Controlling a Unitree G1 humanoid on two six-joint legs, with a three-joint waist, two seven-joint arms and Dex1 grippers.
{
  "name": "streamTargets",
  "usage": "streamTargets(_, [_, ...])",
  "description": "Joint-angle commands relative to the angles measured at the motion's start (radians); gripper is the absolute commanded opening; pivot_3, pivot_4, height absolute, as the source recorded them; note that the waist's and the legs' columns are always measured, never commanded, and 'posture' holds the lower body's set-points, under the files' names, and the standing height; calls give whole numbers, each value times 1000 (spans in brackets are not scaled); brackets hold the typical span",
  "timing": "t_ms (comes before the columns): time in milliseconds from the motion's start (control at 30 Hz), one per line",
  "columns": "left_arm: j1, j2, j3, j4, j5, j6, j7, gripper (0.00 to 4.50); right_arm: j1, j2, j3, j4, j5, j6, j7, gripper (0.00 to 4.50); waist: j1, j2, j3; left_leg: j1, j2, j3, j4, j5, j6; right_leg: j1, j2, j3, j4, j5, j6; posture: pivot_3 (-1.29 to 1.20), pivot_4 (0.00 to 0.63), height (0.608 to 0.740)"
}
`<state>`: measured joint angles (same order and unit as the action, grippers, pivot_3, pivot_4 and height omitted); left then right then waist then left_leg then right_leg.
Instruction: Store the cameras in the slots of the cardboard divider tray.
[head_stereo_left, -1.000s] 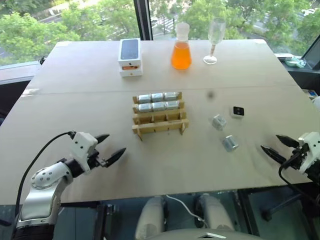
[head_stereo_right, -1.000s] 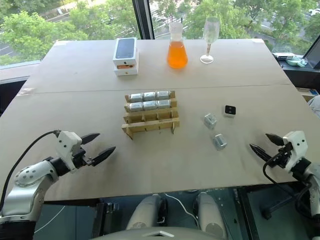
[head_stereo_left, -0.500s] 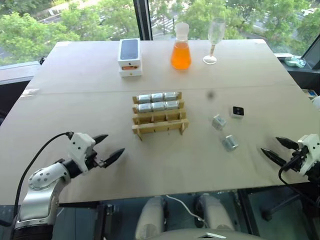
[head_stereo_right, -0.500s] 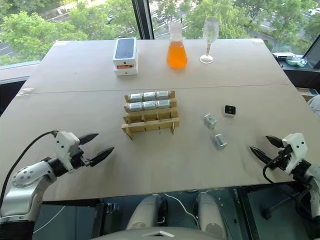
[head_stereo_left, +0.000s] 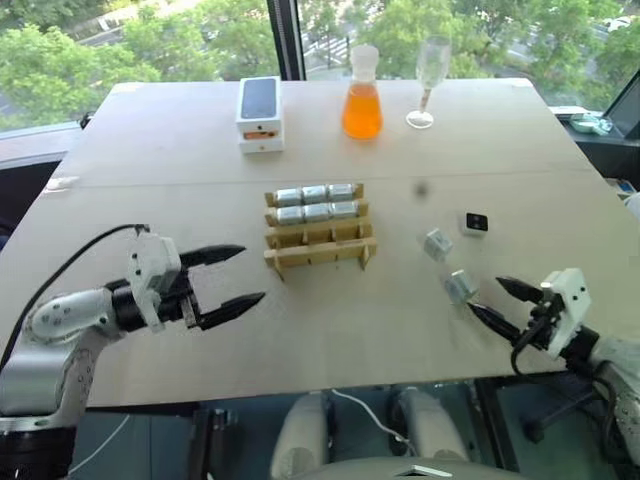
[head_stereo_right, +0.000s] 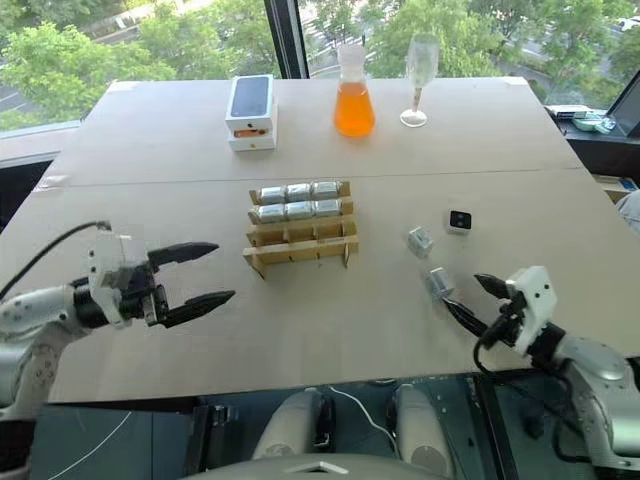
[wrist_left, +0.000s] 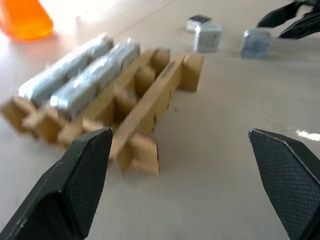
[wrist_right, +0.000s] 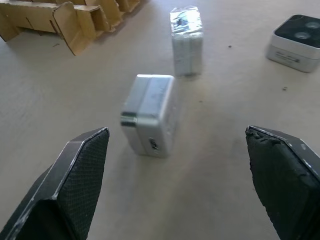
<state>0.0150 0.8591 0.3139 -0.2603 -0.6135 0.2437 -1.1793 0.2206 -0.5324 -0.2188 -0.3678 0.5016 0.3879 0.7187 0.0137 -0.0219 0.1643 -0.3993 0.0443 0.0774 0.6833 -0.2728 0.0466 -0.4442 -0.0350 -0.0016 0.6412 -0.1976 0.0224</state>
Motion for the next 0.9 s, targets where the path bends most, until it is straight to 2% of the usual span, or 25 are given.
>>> streamTargets(33, [-30,24,-20,-48,-23,16,-36,4500,-4,24,-11,-38,5,10,-56,4341,-1,0,0,0,-1,1,0,0,0,0,0,1,0,0,0,0,150,740])
streamTargets(500, [-87,13,-54,-32,-7,-2,-89,4500,-2,69,70,-74,0,29,-92,4341,-2,0,0,1,0,1,0,0,0,0,2,1,0,0,0,0,150,740])
streamTargets(600, [-83,12,-51,-35,-16,3,-99,4500,-8,71,73,-65,1,17,-91,3520,-2,0,0,1,-1,1,0,0,0,0,2,2,0,0,0,0,150,740])
streamTargets(800, [-64,28,-46,-48,-55,29,-155,4500,-20,72,78,-52,-4,1,-89,925,-2,0,0,1,-1,1,0,0,0,0,2,2,0,0,0,0,150,740])
streamTargets(833, [-64,28,-43,-48,-58,29,-164,4500,-22,73,80,-49,-6,-3,-87,711,-2,0,0,1,-1,1,0,0,0,0,2,2,0,0,0,0,150,740])
streamTargets(900, [-64,31,-36,-50,-69,34,-177,4500,-31,70,83,-39,-11,-19,-74,712,-2,0,0,1,-1,1,0,0,0,0,2,1,0,0,0,0,150,740])
